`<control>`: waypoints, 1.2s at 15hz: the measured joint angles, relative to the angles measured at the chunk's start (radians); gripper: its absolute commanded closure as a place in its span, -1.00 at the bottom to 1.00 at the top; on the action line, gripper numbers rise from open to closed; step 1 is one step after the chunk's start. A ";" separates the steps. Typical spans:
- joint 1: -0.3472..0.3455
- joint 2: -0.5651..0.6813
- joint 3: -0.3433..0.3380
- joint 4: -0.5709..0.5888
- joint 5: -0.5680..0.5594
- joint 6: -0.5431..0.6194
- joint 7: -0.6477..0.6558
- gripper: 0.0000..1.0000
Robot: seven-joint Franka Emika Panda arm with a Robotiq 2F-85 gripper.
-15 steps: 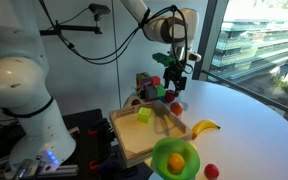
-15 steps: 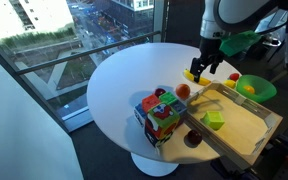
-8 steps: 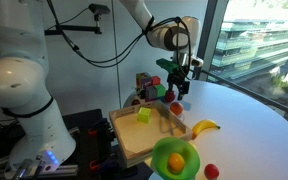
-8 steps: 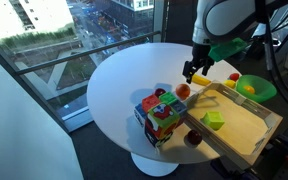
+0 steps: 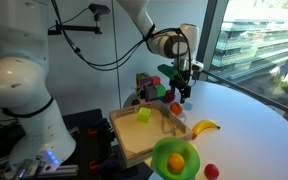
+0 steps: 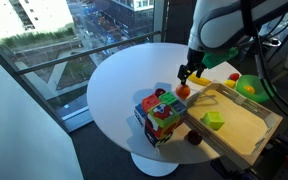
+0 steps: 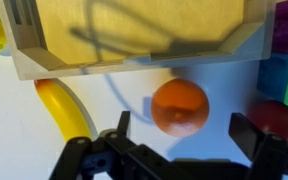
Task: Put the orange onto the bowl
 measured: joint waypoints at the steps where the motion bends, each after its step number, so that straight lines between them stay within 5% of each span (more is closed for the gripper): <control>1: 0.001 0.007 0.000 -0.001 0.000 0.008 0.000 -1.00; 18: 0.018 0.083 -0.012 -0.025 -0.014 0.132 0.001 -1.00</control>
